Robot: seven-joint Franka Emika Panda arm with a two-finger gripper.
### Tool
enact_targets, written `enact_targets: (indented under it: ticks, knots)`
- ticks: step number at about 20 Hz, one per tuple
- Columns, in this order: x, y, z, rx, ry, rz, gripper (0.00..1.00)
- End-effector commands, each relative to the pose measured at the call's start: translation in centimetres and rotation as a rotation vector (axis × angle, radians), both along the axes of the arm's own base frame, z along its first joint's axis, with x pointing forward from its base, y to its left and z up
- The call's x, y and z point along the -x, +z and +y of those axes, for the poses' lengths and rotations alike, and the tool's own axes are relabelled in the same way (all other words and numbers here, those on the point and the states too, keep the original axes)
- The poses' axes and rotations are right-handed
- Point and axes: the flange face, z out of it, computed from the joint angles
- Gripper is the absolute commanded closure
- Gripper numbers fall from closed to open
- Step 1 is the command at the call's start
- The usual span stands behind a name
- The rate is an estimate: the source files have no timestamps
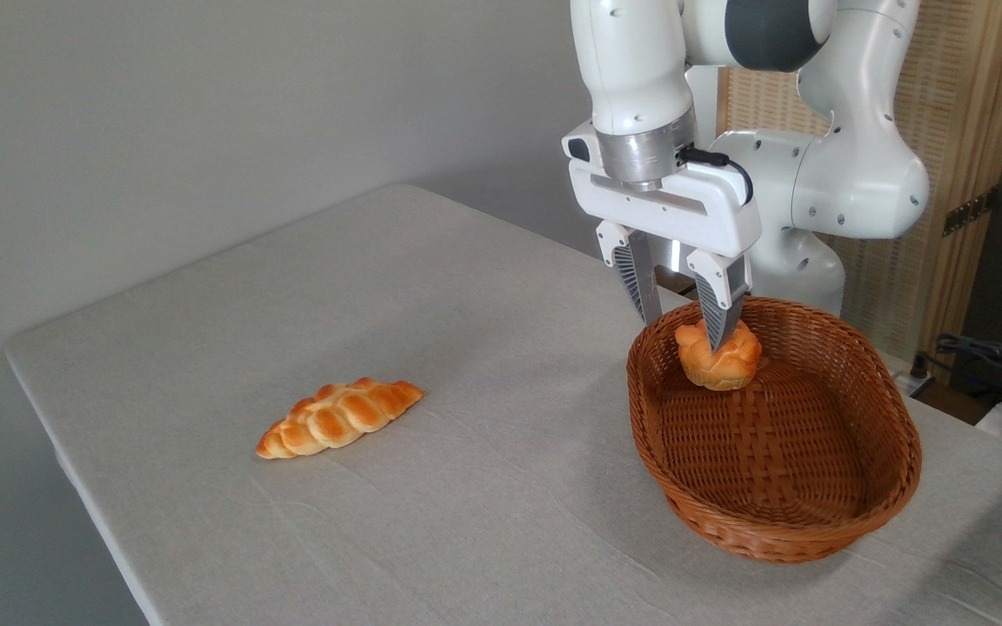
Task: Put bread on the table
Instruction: 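Lower the gripper around the round roll and close on it, then lift the roll out of the basket and carry it toward the braided loaf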
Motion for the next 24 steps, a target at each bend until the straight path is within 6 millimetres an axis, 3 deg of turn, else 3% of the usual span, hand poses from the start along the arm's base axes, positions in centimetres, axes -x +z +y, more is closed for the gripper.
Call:
enact_targets:
  ticks: [1, 11, 16, 24]
  knots:
    - [0.7, -0.3, 2.7, 0.079, 0.041, -0.028, 0.0]
    - [0.8, -0.9, 3.3, 0.093, -0.007, -0.009, 0.0]
    - [1.1, -1.1, 4.7, 0.035, -0.019, 0.006, 0.0]
    - [1.7, -3.1, 4.5, 0.049, -0.027, 0.054, 0.0]
